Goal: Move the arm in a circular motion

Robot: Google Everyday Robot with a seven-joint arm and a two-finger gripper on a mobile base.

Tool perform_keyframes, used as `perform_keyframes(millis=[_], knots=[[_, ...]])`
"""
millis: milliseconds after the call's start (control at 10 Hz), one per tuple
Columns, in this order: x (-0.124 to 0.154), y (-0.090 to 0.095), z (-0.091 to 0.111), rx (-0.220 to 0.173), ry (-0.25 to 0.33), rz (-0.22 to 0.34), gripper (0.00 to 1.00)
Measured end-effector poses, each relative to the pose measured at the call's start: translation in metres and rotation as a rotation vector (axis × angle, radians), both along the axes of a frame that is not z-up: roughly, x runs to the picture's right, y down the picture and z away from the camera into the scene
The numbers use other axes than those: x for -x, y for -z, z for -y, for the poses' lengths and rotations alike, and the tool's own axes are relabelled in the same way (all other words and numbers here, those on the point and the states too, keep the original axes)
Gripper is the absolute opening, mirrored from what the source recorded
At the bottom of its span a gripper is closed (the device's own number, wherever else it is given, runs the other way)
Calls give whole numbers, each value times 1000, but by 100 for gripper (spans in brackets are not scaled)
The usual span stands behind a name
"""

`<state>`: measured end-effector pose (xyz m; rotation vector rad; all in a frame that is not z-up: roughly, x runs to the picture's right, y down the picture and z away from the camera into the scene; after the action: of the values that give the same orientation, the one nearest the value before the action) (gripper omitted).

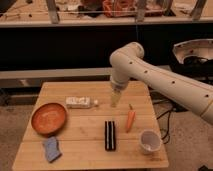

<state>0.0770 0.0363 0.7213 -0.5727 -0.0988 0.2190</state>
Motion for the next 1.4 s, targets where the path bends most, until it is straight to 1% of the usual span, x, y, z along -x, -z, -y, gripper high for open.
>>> perform_keyframes(millis=[100, 200, 300, 500, 700, 800, 900, 1000, 1100, 1200, 1300, 1400], knots=[[-25, 1, -6, 7, -27, -21, 80], [-37, 1, -9, 11, -41, -33, 80], [-74, 4, -19, 23, -86, -67, 80], [-125, 9, -37, 40, -154, -116, 80], [-173, 20, -62, 56, -232, -165, 80], [-189, 27, -74, 60, -260, -180, 80], [-206, 39, -89, 61, -278, -188, 80], [-214, 45, -99, 61, -280, -187, 80], [-216, 48, -101, 61, -277, -186, 80], [-214, 49, -102, 59, -270, -181, 80], [-203, 49, -101, 54, -254, -169, 80], [-196, 50, -101, 51, -249, -164, 80]])
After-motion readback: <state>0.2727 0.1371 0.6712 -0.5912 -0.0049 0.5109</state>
